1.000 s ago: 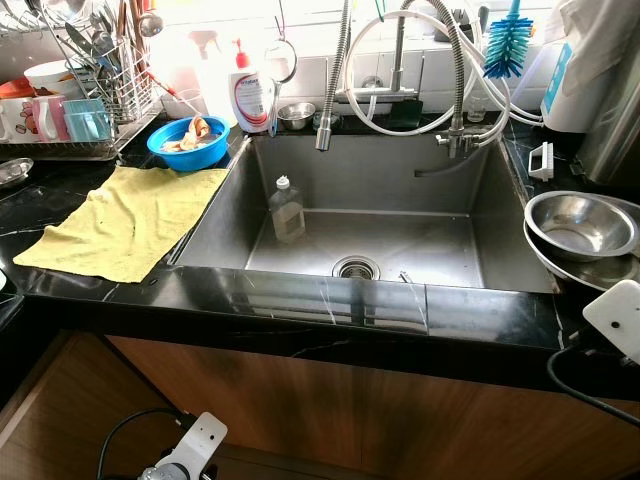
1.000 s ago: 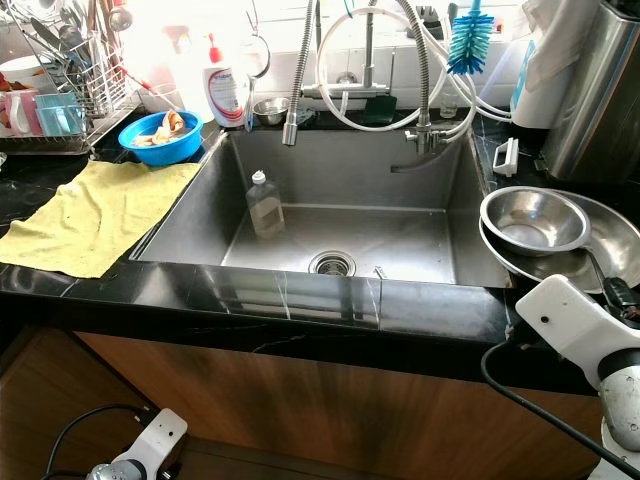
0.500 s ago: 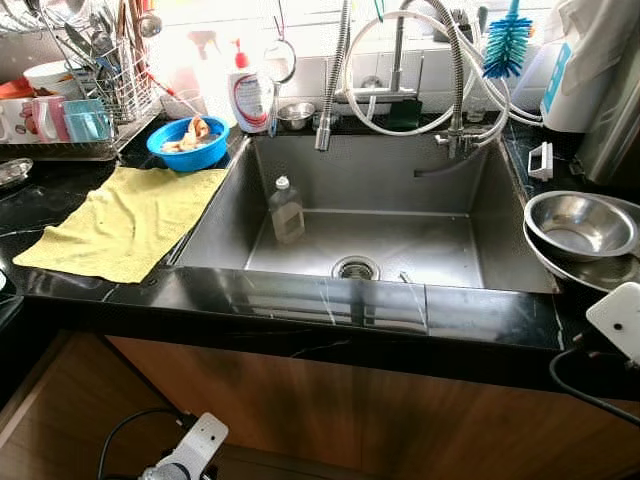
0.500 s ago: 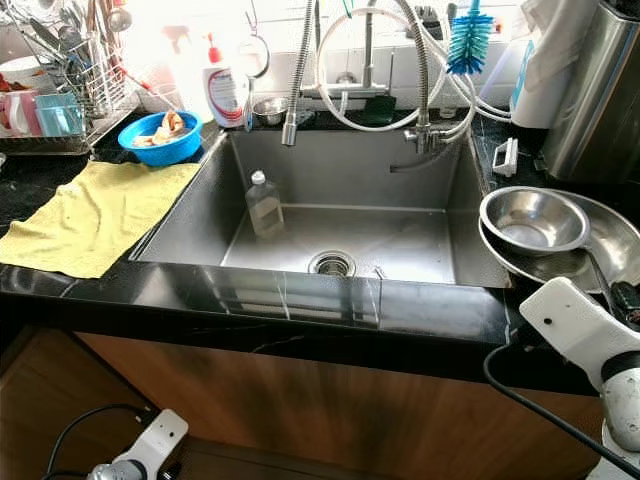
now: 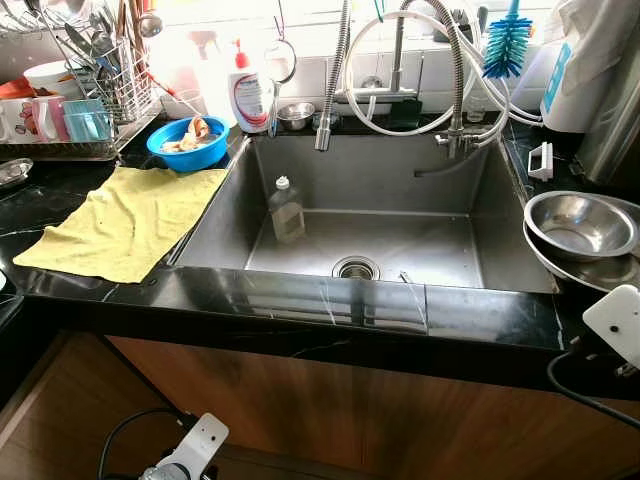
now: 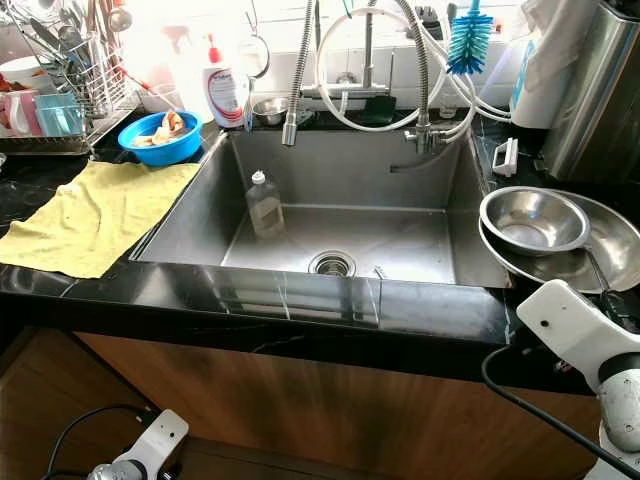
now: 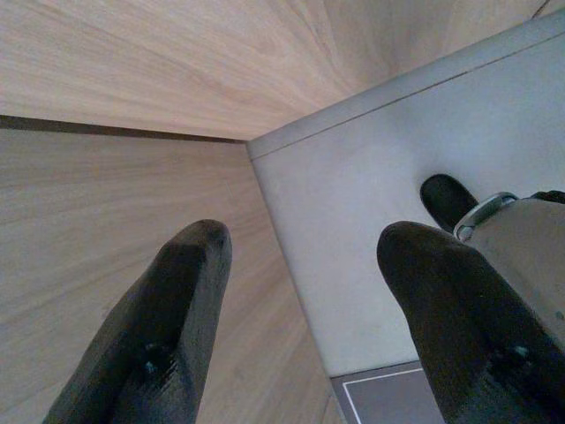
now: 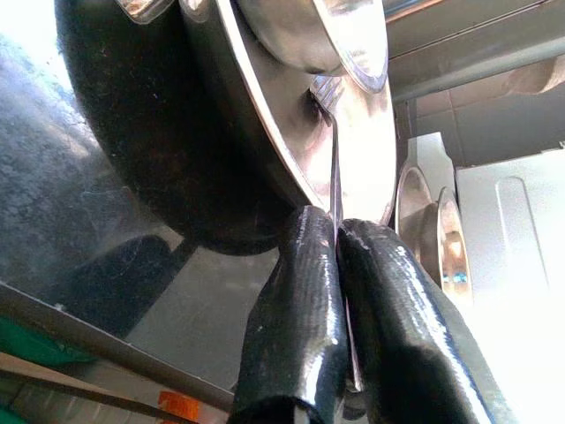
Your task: Kitchen organization
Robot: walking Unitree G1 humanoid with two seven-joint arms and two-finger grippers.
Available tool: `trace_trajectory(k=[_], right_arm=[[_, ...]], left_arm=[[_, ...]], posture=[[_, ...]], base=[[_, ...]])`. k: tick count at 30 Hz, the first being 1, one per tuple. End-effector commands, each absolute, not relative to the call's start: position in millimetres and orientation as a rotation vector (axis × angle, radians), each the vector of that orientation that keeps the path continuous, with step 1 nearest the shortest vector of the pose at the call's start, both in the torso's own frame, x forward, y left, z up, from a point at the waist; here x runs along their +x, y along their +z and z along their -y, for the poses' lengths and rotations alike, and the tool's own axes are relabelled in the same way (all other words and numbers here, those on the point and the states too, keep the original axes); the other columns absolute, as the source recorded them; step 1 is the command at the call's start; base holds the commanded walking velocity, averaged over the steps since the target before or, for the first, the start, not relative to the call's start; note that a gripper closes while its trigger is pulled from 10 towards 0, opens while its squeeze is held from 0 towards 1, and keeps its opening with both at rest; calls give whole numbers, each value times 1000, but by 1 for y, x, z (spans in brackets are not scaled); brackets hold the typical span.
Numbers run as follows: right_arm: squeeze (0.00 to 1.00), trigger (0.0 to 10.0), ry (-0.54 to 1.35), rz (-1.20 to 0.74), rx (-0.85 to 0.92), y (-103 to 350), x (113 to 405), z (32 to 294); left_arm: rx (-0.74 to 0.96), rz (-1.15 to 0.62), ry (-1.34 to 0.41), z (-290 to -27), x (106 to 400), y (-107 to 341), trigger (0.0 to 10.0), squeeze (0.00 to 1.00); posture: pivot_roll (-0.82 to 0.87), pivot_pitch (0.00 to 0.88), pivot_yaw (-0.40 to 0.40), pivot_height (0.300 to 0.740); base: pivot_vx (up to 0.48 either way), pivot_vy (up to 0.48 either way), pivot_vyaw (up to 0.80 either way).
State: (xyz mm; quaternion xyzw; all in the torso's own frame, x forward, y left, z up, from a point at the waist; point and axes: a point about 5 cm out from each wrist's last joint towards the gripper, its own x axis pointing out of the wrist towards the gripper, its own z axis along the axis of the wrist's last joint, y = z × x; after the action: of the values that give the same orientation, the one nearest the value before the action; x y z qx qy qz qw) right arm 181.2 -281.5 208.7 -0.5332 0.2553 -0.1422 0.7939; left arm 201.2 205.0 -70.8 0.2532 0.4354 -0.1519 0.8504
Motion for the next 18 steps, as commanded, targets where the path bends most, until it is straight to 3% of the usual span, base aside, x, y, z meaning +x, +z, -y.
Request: trace_trajectory(k=[1,10,11,12,14,18], right_arm=[[0,0,-309,-558,-1157,209,180,282],[0,0,-337,-544,-1173,212,181,283],[0,784,-355,-540,-1178,214,181,285],[0,784,-365,-538,-1179,215,181,286],[0,9686,-400,-543,-1187,218,180,289],[0,10000,-412,-543,-1198,219,180,290]], left_arm=[[545,-933,-317,-209,199,-72,10000,0],[547,-932,-316,-209,199,-72,10000,0],[547,-932,-316,-209,199,-72,10000,0],[547,-932,-317,-209,199,-72,10000,0],[547,-932,-318,-209,199,-72,10000,0],[545,-932,-318,-208,199,-72,10000,0]], posture=[[-189,0,107,740],[-187,0,108,740],[-187,0,108,740],[-187,0,108,740],[-187,0,107,740],[-187,0,107,740]], base=[[0,0,0],[0,0,0],[0,0,0],[0,0,0],[0,0,0],[0,0,0]])
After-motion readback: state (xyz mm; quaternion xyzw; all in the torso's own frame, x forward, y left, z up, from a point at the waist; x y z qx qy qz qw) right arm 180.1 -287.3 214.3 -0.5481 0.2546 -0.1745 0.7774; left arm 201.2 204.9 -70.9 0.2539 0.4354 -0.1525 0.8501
